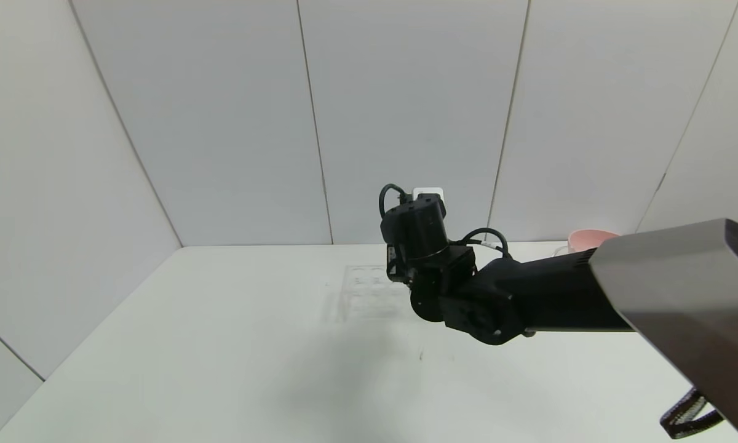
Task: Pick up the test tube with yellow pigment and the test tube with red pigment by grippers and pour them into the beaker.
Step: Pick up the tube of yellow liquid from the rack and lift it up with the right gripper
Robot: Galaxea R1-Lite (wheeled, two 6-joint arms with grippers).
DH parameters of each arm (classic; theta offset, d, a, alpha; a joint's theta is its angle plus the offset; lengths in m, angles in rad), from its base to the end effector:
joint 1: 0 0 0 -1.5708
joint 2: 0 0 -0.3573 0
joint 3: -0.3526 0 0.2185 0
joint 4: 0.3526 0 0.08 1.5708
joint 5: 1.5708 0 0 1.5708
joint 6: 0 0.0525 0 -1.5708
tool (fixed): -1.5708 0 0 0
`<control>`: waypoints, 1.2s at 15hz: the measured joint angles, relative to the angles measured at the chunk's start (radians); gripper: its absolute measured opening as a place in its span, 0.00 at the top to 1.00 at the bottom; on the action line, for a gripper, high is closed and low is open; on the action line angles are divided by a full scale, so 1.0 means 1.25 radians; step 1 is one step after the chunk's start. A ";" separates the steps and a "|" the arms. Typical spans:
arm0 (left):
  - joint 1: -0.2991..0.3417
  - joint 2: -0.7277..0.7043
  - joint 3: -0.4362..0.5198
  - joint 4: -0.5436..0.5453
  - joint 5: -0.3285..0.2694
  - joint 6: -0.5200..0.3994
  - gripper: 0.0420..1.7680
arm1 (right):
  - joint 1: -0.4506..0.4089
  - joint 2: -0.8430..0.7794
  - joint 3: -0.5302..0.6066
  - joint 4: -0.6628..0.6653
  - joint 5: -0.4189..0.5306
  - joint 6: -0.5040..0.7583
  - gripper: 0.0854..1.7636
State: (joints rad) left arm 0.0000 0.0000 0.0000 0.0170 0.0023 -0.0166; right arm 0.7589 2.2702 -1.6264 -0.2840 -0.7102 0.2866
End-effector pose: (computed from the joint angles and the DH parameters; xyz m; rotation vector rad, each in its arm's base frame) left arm -0.0198 0.0001 0.0732 -0.0166 0.0170 0.0024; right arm 0.4237 0.3546 0.1685 0.0437 0.2705 0.0095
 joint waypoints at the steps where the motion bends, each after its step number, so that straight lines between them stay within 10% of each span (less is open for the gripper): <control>1: 0.000 0.000 0.000 0.000 0.000 0.000 0.03 | 0.000 -0.019 0.004 0.001 0.000 -0.007 0.75; 10: 0.000 0.000 0.000 0.000 0.000 0.000 0.03 | 0.017 -0.193 0.232 -0.013 0.157 -0.038 0.75; 18: 0.000 0.000 0.000 0.000 0.000 0.000 0.03 | -0.155 -0.437 0.534 -0.015 0.645 -0.161 0.75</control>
State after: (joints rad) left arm 0.0000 0.0000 0.0000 0.0170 0.0028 -0.0166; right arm 0.5655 1.7243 -0.9583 -0.3028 0.0964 0.0860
